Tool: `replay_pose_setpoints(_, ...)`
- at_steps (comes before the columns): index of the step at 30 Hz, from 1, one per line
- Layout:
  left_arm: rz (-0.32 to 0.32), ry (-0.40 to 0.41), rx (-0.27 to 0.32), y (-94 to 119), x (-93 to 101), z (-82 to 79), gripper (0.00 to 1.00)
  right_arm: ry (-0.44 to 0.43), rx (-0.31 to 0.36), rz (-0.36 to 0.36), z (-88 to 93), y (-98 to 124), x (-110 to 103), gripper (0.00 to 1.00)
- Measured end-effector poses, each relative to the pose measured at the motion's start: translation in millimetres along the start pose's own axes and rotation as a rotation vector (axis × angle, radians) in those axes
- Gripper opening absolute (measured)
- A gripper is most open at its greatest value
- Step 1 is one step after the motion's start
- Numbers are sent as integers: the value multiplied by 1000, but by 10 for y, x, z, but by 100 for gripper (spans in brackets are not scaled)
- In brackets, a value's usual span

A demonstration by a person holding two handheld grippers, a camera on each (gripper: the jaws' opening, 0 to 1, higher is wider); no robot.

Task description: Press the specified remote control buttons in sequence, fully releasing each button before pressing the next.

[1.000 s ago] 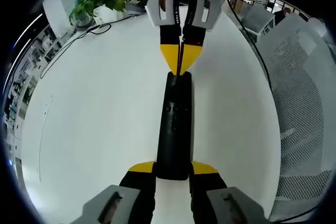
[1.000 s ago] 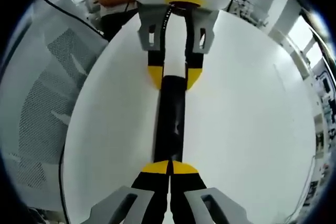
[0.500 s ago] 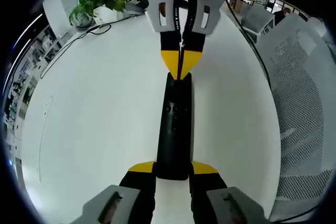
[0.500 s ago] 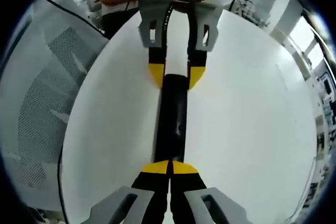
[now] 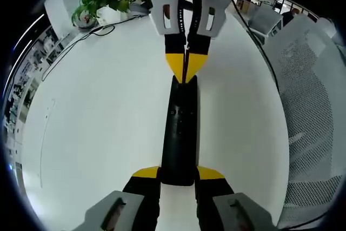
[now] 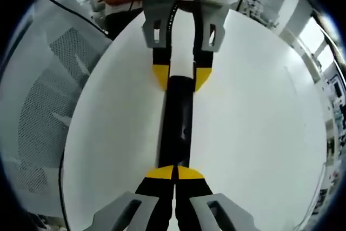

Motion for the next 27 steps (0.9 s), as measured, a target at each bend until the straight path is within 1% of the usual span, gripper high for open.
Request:
replay_pose_setpoints(8, -1, 1, -1, 3, 6, -1, 23, 8, -8, 1, -2, -6, 2, 0)
replay_pose_setpoints(17, 1, 3, -1, 6, 7, -5, 23, -12, -15, -4, -9, -16, 15, 0)
replay_pose_setpoints(27, 3, 2, -6, 4, -1, -10, 23, -15, -11, 1, 9, -12, 21, 0)
Point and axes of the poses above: the point that each gripper's makers call its tool centre point, and the gripper's own axes: y roughly backward along the fingers, x roughly to its right, z roughly out of its underside, the point moved 8 cm from there along y, roughly backward along the fingers, and after that the axes turned 5 degrees about -y, right-handed, at the moved point
